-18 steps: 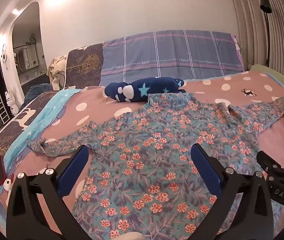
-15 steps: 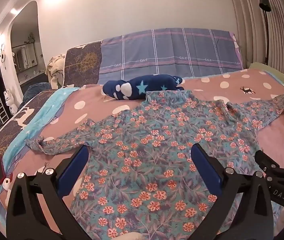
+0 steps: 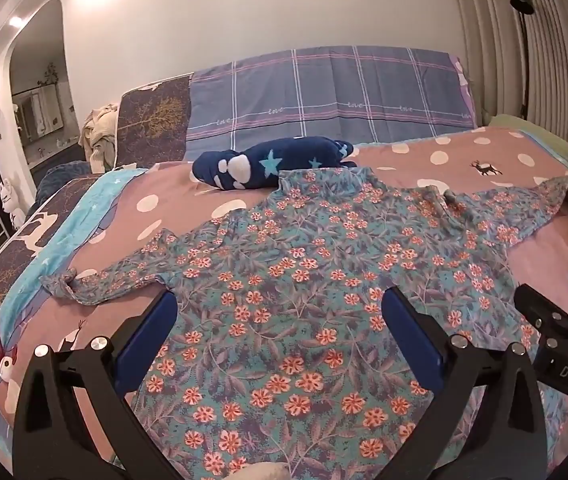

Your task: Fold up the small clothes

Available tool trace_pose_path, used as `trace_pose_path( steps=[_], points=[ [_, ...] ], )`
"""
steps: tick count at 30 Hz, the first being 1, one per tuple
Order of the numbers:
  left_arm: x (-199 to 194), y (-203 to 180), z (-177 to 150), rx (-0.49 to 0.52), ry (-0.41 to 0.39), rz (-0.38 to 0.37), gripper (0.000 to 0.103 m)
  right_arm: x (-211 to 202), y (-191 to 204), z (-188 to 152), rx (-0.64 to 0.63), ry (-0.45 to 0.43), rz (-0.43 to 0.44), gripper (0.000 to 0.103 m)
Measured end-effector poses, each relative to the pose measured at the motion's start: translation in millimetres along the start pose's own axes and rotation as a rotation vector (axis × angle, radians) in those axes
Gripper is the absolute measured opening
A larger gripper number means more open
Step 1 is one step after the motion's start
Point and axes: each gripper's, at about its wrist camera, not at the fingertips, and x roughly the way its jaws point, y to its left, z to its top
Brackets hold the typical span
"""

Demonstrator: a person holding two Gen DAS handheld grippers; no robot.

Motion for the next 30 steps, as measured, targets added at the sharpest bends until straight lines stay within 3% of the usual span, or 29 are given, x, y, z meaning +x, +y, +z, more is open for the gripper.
trace_pose_path(
  steps=[7,14,23,30],
  points=[
    [5.2,2.4,-3.8,0.031,0.040,-0.033,0.102,-1.0,6.8,2.3,-0.009,-0.004,-0.016,0.101],
    [-3.6,11.4,-1.7,0.004,-0.013,-0.047,0.102,-5.0,10.1,6.4,-0.001,-0.016,-0.033,0.101],
    [-0.4,23.2,-7.2,-0.019,-0.006,-0.041,0.102,-14.4,17.1,10.0,-0.008,-0.042,-0.041,0.101],
    [-9.3,31.1,-10.4,-0.041,-0.066,-0.009,0.102,-14.7,17.9,8.6,0.002,-0.026,-0.035,0.101]
  ],
)
